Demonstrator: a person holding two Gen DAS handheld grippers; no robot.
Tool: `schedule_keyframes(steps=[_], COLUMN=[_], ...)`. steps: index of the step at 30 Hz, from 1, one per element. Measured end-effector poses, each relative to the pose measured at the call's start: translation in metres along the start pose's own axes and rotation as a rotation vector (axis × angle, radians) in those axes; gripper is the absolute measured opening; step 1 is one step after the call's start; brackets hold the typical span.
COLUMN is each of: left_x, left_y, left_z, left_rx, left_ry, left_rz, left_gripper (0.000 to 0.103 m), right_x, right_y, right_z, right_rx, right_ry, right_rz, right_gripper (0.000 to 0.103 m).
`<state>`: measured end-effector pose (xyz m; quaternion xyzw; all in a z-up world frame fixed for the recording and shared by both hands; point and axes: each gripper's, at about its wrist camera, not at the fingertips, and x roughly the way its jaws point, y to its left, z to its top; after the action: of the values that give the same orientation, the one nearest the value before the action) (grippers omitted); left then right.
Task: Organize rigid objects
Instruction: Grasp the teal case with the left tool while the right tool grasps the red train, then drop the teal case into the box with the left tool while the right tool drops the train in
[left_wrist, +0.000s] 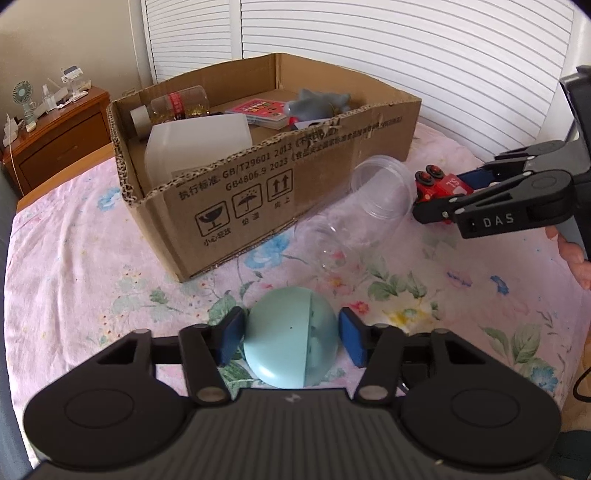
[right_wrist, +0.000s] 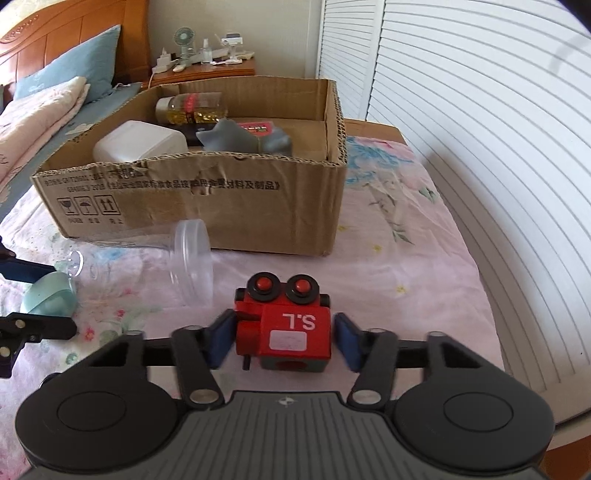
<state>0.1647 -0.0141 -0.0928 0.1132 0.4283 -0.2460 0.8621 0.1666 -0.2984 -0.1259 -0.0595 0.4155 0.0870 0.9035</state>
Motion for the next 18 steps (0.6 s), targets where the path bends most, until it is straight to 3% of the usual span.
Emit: schedule_keyframes(steps=[9, 18], left_x=[-0.003, -0.033], left_y=[0.001, 0.000], left_z=[0.002, 0.017], left_rx=[-0.012, -0.009], left_ry=[0.041, 0.035], left_rz=[-0.006, -0.013], left_gripper=[0.052, 0.052], right_x=[-0.011, -0.043], right_y=[-0.004, -0.010], right_z=[0.003, 0.021], right_rx=[-0.060, -0.134], right_ry=[0.022, 0.009], right_rz=[0.014, 0.076], right_gripper=[0.056, 0.056])
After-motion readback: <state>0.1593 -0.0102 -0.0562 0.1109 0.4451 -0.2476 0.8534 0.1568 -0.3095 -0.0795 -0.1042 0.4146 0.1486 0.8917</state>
